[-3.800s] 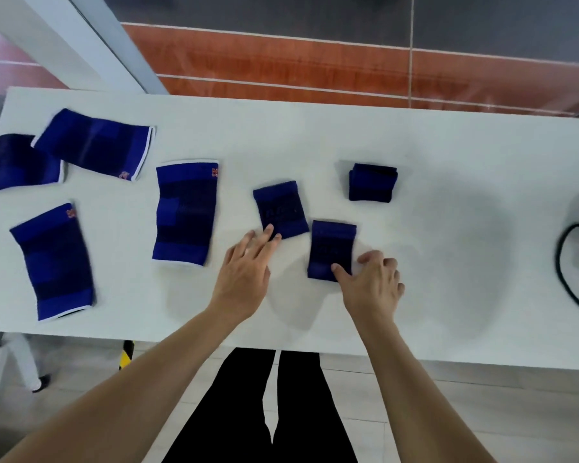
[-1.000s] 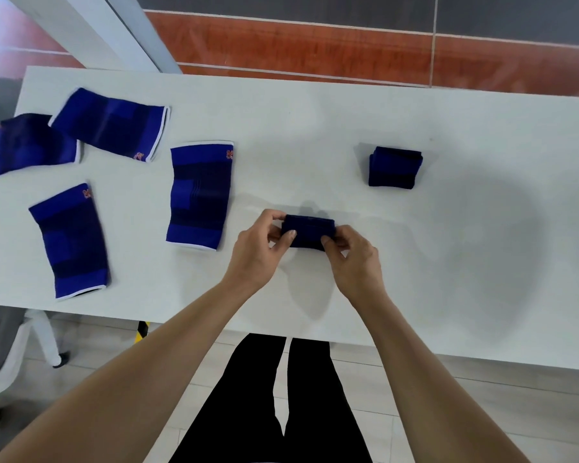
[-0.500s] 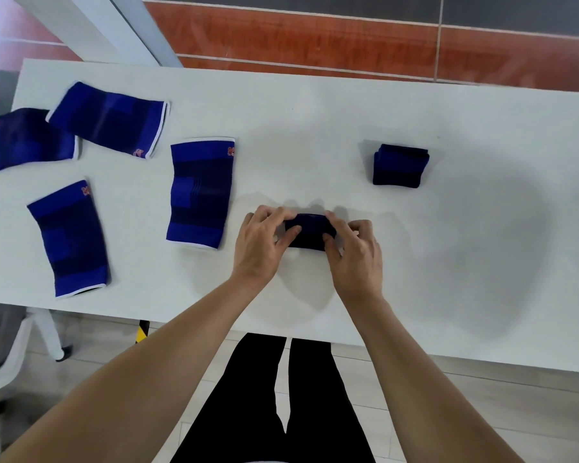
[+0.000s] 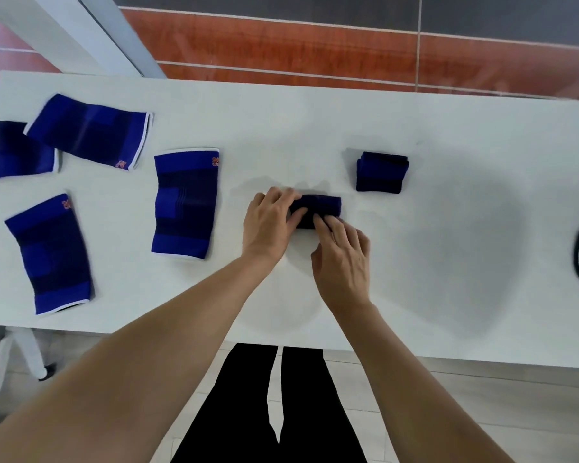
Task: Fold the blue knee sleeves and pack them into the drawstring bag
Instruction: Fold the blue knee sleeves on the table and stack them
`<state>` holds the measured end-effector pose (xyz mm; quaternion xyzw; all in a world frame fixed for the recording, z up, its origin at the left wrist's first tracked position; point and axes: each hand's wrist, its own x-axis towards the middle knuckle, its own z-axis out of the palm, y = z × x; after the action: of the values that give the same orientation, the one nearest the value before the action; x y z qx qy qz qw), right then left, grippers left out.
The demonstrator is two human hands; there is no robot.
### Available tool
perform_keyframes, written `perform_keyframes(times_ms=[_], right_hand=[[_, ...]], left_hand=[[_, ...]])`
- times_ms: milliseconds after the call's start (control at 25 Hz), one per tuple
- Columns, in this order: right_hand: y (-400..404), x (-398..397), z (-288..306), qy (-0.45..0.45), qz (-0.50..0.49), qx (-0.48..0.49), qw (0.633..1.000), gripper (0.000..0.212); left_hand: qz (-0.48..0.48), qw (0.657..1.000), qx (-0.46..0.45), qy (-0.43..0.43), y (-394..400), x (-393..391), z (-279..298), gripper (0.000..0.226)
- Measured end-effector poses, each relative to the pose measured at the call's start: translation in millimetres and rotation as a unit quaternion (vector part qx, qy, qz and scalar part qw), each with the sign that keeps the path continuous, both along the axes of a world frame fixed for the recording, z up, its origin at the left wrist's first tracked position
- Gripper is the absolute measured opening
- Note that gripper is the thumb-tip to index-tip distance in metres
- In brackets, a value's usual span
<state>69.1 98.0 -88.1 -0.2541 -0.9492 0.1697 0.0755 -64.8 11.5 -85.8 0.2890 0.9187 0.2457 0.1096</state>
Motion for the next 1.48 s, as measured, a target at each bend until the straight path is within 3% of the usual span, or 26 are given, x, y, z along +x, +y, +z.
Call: perform_keyframes(times_ms=[320, 440, 600, 760, 1160, 1360, 1480], right_hand=[[35, -33, 6, -0.07, -0.003, -0.015, 0.997, 0.066], [37, -33, 8, -0.084, 0.001, -0.015, 0.996, 0.063], [37, -35, 18, -0.05, -0.015, -0.013, 0.999, 0.055], [19, -26, 28, -0.011, -0.017, -0.024, 0.999, 0.046], [-30, -29, 36, -0.061, 0.14, -0.079, 0.985, 0.042], [-48, -36, 38, -0.079, 0.228, -0.086, 0.967, 0.053], [-66, -30, 34, -0.13, 0.304, -0.079, 0.94, 0.059]], left_hand=[[0.028, 0.996, 0.029, -0.08, 44, -26, 6, 0.039], [0.032, 0.999, 0.002, -0.017, 16, -17, 10, 0.041], [0.106, 0.992, -0.033, 0.061, -53, 1, 13, 0.045], [0.15, 0.981, -0.114, 0.037, -95, 24, 7, 0.058], [0.085, 0.971, -0.221, 0.025, -138, 66, 14, 0.073], [0.07, 0.972, -0.226, 0.02, -170, 78, 19, 0.065], [0.021, 0.971, -0.238, 0.01, -183, 69, 25, 0.072]])
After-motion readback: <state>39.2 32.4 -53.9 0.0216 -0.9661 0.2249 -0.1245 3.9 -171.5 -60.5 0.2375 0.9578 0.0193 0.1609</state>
